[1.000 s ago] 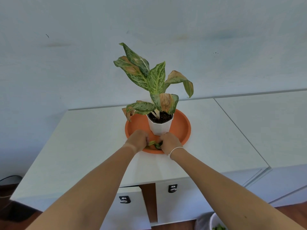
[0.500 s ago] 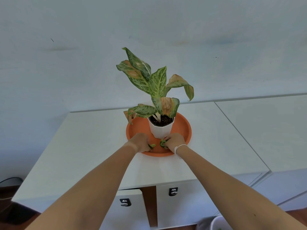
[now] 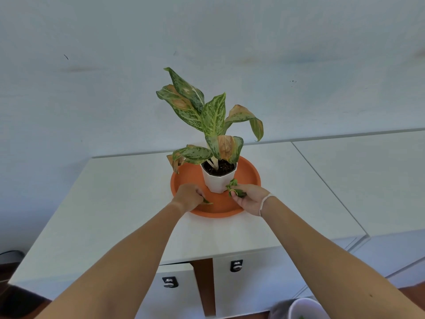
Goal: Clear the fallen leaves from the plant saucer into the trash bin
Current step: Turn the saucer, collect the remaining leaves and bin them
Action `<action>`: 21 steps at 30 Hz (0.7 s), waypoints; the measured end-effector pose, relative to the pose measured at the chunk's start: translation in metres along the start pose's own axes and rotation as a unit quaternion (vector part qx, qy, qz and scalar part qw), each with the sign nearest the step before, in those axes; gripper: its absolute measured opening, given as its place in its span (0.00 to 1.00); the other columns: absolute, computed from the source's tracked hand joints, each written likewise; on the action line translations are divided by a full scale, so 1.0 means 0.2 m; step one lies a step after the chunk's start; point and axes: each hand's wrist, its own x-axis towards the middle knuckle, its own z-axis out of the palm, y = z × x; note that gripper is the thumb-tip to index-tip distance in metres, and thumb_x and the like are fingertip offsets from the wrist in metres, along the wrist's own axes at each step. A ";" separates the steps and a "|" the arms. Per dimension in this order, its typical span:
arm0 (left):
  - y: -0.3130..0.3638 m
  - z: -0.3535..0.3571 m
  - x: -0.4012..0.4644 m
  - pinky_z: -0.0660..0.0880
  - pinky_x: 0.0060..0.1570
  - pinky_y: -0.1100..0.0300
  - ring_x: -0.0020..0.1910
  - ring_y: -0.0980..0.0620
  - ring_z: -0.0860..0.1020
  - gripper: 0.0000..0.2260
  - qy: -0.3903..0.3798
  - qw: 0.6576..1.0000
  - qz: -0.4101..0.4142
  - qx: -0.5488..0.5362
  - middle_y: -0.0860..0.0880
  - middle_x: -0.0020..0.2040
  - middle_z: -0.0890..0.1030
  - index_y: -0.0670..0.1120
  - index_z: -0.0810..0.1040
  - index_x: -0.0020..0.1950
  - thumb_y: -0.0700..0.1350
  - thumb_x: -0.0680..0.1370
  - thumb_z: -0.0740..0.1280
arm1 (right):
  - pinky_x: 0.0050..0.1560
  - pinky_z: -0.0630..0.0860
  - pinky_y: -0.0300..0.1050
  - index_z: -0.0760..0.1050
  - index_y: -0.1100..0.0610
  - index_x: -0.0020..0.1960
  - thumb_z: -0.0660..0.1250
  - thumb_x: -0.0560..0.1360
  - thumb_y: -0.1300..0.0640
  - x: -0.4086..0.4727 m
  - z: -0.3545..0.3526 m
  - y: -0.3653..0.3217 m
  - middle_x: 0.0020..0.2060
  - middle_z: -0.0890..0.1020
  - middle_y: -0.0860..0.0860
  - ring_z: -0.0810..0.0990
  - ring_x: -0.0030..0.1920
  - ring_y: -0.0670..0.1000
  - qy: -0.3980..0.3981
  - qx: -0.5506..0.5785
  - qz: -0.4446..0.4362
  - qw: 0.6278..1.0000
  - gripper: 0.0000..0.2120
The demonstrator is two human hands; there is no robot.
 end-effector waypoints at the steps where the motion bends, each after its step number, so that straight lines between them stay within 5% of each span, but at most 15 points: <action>1: 0.00 -0.01 0.00 0.66 0.31 0.68 0.35 0.54 0.72 0.15 0.001 0.999 -0.010 -0.036 0.53 0.34 0.74 0.50 0.73 0.32 0.34 0.74 0.62 | 0.26 0.78 0.32 0.75 0.64 0.44 0.60 0.77 0.71 0.00 0.00 0.00 0.41 0.76 0.56 0.74 0.38 0.49 -0.003 0.014 0.006 1.000 0.07; 9: 0.01 -0.08 -0.03 0.61 0.27 0.61 0.27 0.51 0.64 0.11 0.010 0.958 -0.101 -0.269 0.48 0.30 0.66 0.45 0.64 0.33 0.37 0.76 0.54 | 0.24 0.75 0.34 0.74 0.62 0.45 0.59 0.78 0.69 -0.01 -0.03 0.01 0.40 0.76 0.56 0.73 0.37 0.49 -0.043 0.096 0.027 0.994 0.07; 14: 0.01 -0.10 -0.06 0.50 0.20 0.66 0.26 0.54 0.53 0.14 0.023 0.885 -0.168 -0.433 0.50 0.29 0.56 0.49 0.56 0.32 0.33 0.72 0.49 | 0.24 0.73 0.35 0.75 0.63 0.46 0.53 0.77 0.68 -0.01 -0.02 0.03 0.39 0.74 0.56 0.71 0.36 0.50 -0.044 0.143 0.039 0.988 0.12; 21: -0.02 -0.09 -0.08 0.50 0.19 0.68 0.26 0.54 0.53 0.11 0.042 0.865 -0.180 -0.467 0.50 0.30 0.58 0.48 0.59 0.34 0.34 0.73 0.52 | 0.24 0.74 0.36 0.72 0.63 0.40 0.54 0.61 0.66 -0.02 0.01 0.05 0.36 0.72 0.57 0.69 0.33 0.52 -0.025 0.151 0.026 0.988 0.12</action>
